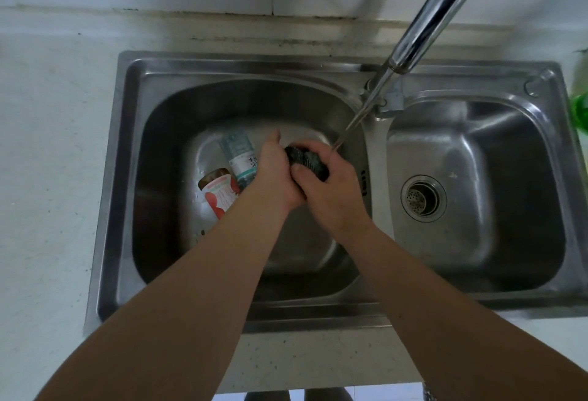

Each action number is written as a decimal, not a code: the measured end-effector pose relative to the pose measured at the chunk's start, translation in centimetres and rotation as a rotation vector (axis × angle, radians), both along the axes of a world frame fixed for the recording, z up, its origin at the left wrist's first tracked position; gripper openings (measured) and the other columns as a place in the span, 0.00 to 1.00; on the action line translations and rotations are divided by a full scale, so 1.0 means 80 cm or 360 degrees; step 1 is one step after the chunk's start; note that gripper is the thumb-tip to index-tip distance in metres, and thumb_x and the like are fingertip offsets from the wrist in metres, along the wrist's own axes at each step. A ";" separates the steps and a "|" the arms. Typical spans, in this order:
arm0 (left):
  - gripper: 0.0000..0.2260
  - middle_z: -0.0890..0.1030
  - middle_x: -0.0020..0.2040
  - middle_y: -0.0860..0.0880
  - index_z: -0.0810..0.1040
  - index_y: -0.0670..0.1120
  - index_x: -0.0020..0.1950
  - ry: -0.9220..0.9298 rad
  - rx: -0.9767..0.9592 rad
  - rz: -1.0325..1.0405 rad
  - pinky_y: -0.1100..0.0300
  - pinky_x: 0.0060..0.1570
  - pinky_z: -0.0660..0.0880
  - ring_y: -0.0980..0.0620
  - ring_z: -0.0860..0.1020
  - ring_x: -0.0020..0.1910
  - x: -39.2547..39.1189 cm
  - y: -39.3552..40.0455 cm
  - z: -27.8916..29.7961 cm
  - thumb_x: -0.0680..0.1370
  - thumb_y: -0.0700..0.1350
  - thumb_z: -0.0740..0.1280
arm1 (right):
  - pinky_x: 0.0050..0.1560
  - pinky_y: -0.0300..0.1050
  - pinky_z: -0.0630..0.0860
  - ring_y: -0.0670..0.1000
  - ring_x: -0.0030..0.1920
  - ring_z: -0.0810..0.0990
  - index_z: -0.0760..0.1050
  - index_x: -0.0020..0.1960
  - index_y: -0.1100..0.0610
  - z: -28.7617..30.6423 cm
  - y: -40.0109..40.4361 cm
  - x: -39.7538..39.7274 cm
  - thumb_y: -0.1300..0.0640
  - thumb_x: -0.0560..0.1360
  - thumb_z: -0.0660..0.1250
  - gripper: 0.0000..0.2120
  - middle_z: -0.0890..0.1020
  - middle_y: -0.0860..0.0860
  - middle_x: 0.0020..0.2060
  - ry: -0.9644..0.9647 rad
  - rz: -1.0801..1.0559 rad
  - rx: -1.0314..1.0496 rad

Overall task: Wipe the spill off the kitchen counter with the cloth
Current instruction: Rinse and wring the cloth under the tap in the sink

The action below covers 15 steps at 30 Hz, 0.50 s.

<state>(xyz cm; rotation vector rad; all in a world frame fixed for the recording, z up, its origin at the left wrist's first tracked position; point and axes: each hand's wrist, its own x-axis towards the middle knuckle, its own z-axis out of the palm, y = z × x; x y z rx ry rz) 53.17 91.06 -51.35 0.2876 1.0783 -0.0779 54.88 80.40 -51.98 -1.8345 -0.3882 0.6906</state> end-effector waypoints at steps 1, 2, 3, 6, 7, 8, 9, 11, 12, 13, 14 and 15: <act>0.31 0.85 0.45 0.36 0.79 0.35 0.54 0.0058 0.0000 0.0063 0.45 0.45 0.77 0.39 0.82 0.48 0.001 0.003 -0.001 0.83 0.64 0.58 | 0.61 0.29 0.74 0.38 0.61 0.79 0.79 0.68 0.51 -0.001 -0.001 -0.007 0.61 0.80 0.70 0.17 0.81 0.47 0.61 -0.0007 0.0015 -0.0002; 0.31 0.84 0.50 0.35 0.79 0.35 0.59 0.0098 -0.0013 0.0107 0.45 0.46 0.77 0.38 0.82 0.51 0.005 0.005 -0.009 0.83 0.64 0.57 | 0.63 0.32 0.75 0.40 0.62 0.79 0.79 0.68 0.51 -0.005 -0.001 -0.009 0.60 0.80 0.70 0.18 0.80 0.47 0.61 -0.0030 -0.0009 -0.0015; 0.32 0.83 0.53 0.35 0.78 0.34 0.63 0.0159 0.0001 0.0079 0.45 0.46 0.77 0.38 0.82 0.51 0.008 0.005 -0.011 0.83 0.64 0.57 | 0.63 0.35 0.76 0.41 0.61 0.79 0.80 0.68 0.50 -0.008 0.001 -0.010 0.59 0.80 0.70 0.17 0.81 0.47 0.61 -0.0071 -0.0046 -0.0035; 0.26 0.84 0.46 0.40 0.81 0.38 0.58 0.0087 0.0183 -0.0130 0.51 0.49 0.79 0.44 0.83 0.45 0.012 -0.008 -0.011 0.85 0.60 0.58 | 0.57 0.44 0.81 0.43 0.52 0.83 0.82 0.59 0.49 -0.014 0.012 0.004 0.57 0.80 0.67 0.11 0.85 0.47 0.51 -0.0175 -0.0245 -0.0112; 0.24 0.84 0.44 0.42 0.83 0.41 0.53 0.0081 0.0237 -0.0202 0.53 0.49 0.80 0.47 0.84 0.43 0.012 -0.012 -0.009 0.85 0.59 0.59 | 0.55 0.46 0.81 0.43 0.49 0.83 0.82 0.54 0.48 -0.013 0.017 0.010 0.58 0.80 0.66 0.09 0.85 0.45 0.47 -0.0165 -0.0304 -0.0112; 0.21 0.84 0.44 0.44 0.83 0.44 0.51 0.0042 0.0265 -0.0231 0.55 0.50 0.80 0.48 0.84 0.44 0.012 -0.014 -0.011 0.84 0.60 0.60 | 0.54 0.46 0.81 0.42 0.47 0.83 0.81 0.50 0.45 -0.010 0.021 0.014 0.58 0.81 0.65 0.08 0.85 0.42 0.44 -0.0134 -0.0318 -0.0102; 0.20 0.84 0.45 0.46 0.82 0.46 0.50 0.0027 0.0281 -0.0208 0.55 0.50 0.79 0.49 0.84 0.46 0.009 -0.015 -0.013 0.84 0.60 0.61 | 0.54 0.44 0.80 0.40 0.47 0.82 0.79 0.49 0.43 -0.009 0.023 0.016 0.56 0.82 0.65 0.09 0.85 0.41 0.43 -0.0091 -0.0292 -0.0082; 0.18 0.82 0.45 0.48 0.82 0.48 0.48 -0.0032 0.0292 -0.0152 0.55 0.52 0.78 0.51 0.82 0.48 0.001 -0.014 -0.022 0.83 0.61 0.62 | 0.56 0.46 0.81 0.42 0.48 0.84 0.80 0.48 0.43 -0.006 0.028 0.015 0.51 0.83 0.66 0.06 0.85 0.44 0.44 0.0050 -0.0218 -0.0052; 0.18 0.82 0.45 0.48 0.82 0.49 0.47 -0.0058 0.0302 -0.0148 0.55 0.52 0.77 0.51 0.82 0.49 -0.004 -0.013 -0.023 0.82 0.61 0.62 | 0.57 0.50 0.82 0.44 0.49 0.85 0.81 0.48 0.46 -0.005 0.029 0.013 0.47 0.82 0.66 0.07 0.86 0.46 0.44 0.0172 -0.0216 -0.0061; 0.18 0.83 0.46 0.48 0.82 0.49 0.46 -0.0067 0.0321 -0.0170 0.55 0.52 0.77 0.50 0.83 0.49 -0.008 -0.013 -0.022 0.82 0.61 0.62 | 0.57 0.52 0.83 0.46 0.50 0.86 0.82 0.49 0.48 -0.003 0.030 0.012 0.44 0.82 0.67 0.09 0.87 0.47 0.44 0.0338 -0.0255 -0.0072; 0.18 0.84 0.47 0.48 0.83 0.51 0.47 -0.0056 0.0362 -0.0218 0.55 0.53 0.76 0.50 0.83 0.49 -0.010 -0.015 -0.024 0.82 0.62 0.62 | 0.54 0.52 0.84 0.48 0.50 0.86 0.82 0.51 0.49 0.000 0.030 0.013 0.43 0.82 0.67 0.11 0.87 0.48 0.45 0.0546 -0.0313 -0.0072; 0.17 0.85 0.49 0.48 0.83 0.52 0.47 -0.0033 0.0404 -0.0272 0.55 0.51 0.75 0.49 0.83 0.49 -0.012 -0.018 -0.024 0.82 0.61 0.61 | 0.50 0.50 0.84 0.49 0.51 0.86 0.82 0.53 0.50 0.004 0.029 0.014 0.42 0.81 0.68 0.12 0.87 0.48 0.46 0.0739 -0.0360 -0.0066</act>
